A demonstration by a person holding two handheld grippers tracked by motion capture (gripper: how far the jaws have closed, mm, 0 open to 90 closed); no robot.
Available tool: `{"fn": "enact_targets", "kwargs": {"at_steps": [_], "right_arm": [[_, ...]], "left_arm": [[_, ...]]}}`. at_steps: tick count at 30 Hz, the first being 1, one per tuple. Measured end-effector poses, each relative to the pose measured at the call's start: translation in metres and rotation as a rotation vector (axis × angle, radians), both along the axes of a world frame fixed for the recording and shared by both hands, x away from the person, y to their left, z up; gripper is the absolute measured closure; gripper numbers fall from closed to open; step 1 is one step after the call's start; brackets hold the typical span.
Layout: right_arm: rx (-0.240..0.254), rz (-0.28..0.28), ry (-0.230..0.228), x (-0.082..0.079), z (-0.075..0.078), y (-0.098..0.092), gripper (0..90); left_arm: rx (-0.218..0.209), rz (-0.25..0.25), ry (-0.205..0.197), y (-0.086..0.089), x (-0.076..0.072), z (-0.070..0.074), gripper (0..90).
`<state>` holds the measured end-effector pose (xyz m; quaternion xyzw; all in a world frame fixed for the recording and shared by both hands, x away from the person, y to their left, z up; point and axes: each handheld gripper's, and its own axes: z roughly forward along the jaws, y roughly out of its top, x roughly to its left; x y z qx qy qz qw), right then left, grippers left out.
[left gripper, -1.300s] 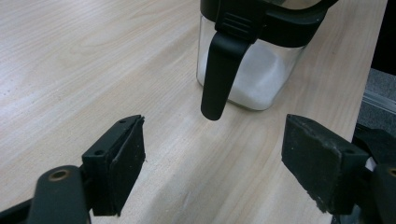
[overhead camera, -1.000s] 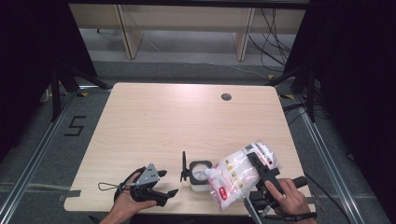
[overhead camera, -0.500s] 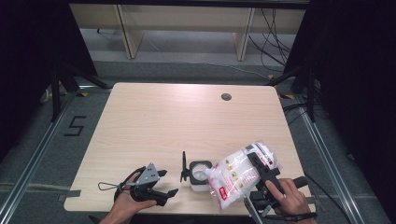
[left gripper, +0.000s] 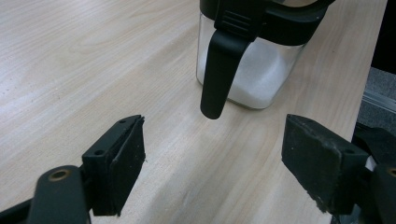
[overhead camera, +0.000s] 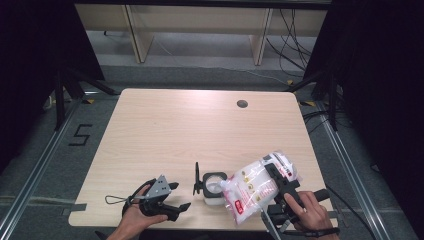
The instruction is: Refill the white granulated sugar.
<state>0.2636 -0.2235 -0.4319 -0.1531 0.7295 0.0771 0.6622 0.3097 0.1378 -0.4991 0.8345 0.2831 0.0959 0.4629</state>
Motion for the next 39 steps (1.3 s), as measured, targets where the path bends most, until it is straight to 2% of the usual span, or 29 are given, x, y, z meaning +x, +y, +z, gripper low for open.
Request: {"fn": "enact_targets", "kwargs": {"at_steps": [3, 4, 7, 8, 9, 10, 12, 14, 15, 19, 21, 25, 27, 28, 29, 30, 31, 32, 33, 34, 35, 36, 37, 39], "right_arm": [[-0.008, 0.006, -0.008, 0.0004, 0.0005, 0.0001, 47.7], [-0.013, 0.009, -0.015, 0.0005, 0.0010, 0.0002, 47.7], [-0.012, 0.008, -0.016, 0.0004, 0.0009, 0.0003, 47.7], [-0.012, 0.009, -0.015, 0.0004, 0.0008, 0.0003, 47.7], [-0.011, 0.009, -0.015, 0.0004, 0.0008, 0.0004, 47.7], [-0.010, 0.009, -0.014, 0.0004, 0.0009, 0.0004, 47.7], [0.004, -0.001, 0.002, -0.0001, -0.0003, -0.0001, 47.7], [0.005, 0.014, -0.012, 0.0004, 0.0008, -0.0001, 47.7], [0.003, 0.017, -0.012, 0.0004, 0.0014, -0.0001, 47.8], [0.006, 0.004, -0.002, 0.0003, -0.0001, -0.0004, 47.8], [0.004, 0.005, 0.000, 0.0005, -0.0004, -0.0004, 47.8], [-0.003, 0.013, -0.008, 0.0009, 0.0002, -0.0001, 47.8], [-0.003, 0.011, -0.010, 0.0007, 0.0002, 0.0000, 47.8], [-0.012, 0.010, -0.014, 0.0004, 0.0008, 0.0002, 47.8], [-0.014, 0.010, -0.014, 0.0004, 0.0005, 0.0004, 47.8], [-0.019, 0.007, -0.011, 0.0002, -0.0001, 0.0006, 47.8], [0.002, -0.001, -0.002, 0.0003, -0.0029, 0.0002, 47.8], [-0.032, 0.015, -0.023, 0.0007, -0.0008, 0.0012, 47.8], [-0.031, 0.017, -0.022, 0.0009, -0.0010, 0.0012, 47.8], [-0.029, 0.019, -0.021, 0.0011, -0.0012, 0.0012, 47.9], [-0.026, 0.019, -0.018, 0.0013, -0.0016, 0.0013, 47.8], [-0.027, 0.016, -0.018, 0.0012, -0.0018, 0.0014, 47.9], [-0.028, 0.016, -0.018, 0.0012, -0.0019, 0.0014, 47.9], [-0.025, 0.009, -0.015, 0.0008, -0.0019, 0.0013, 47.9]], "left_arm": [[0.016, -0.011, -0.021, 0.0008, 0.0012, 0.0006, 20.9], [0.000, 0.004, -0.006, -0.0001, -0.0004, -0.0004, 20.9], [0.013, 0.000, -0.011, 0.0009, 0.0005, 0.0008, 20.9], [0.003, 0.004, -0.005, 0.0001, 0.0002, 0.0003, 20.9], [0.011, -0.012, -0.023, 0.0006, 0.0012, 0.0003, 20.9], [0.001, 0.002, -0.006, -0.0002, -0.0002, -0.0003, 21.0], [0.008, 0.001, -0.003, 0.0006, 0.0000, 0.0005, 20.9], [0.017, -0.011, -0.024, 0.0012, 0.0014, 0.0009, 21.0], [0.005, 0.003, 0.002, 0.0003, 0.0000, 0.0003, 20.9], [0.012, 0.004, -0.017, 0.0005, 0.0002, 0.0007, 20.9], [0.009, -0.005, -0.001, 0.0006, 0.0003, 0.0003, 20.9], [0.018, -0.006, -0.029, 0.0011, 0.0012, 0.0010, 20.9], [0.003, 0.002, -0.001, 0.0001, 0.0000, 0.0001, 20.9], [0.004, -0.001, -0.004, 0.0003, -0.0004, -0.0003, 20.9], [0.021, -0.016, -0.029, 0.0016, 0.0010, 0.0004, 20.9], [0.015, -0.008, -0.024, 0.0010, 0.0007, 0.0006, 21.0], [0.019, -0.005, -0.029, 0.0011, 0.0010, 0.0011, 20.9], [0.014, -0.002, -0.017, 0.0007, 0.0006, 0.0007, 20.9], [0.008, -0.002, 0.000, 0.0005, 0.0001, 0.0004, 21.0], [0.004, -0.001, -0.008, 0.0003, -0.0004, -0.0002, 20.9], [0.024, -0.018, -0.033, 0.0016, 0.0013, 0.0005, 20.9], [0.002, 0.003, -0.005, 0.0002, -0.0002, 0.0001, 20.9], [0.010, 0.006, -0.014, 0.0004, 0.0001, 0.0005, 21.0], [0.008, -0.004, 0.000, 0.0007, 0.0000, 0.0003, 20.9]]}}
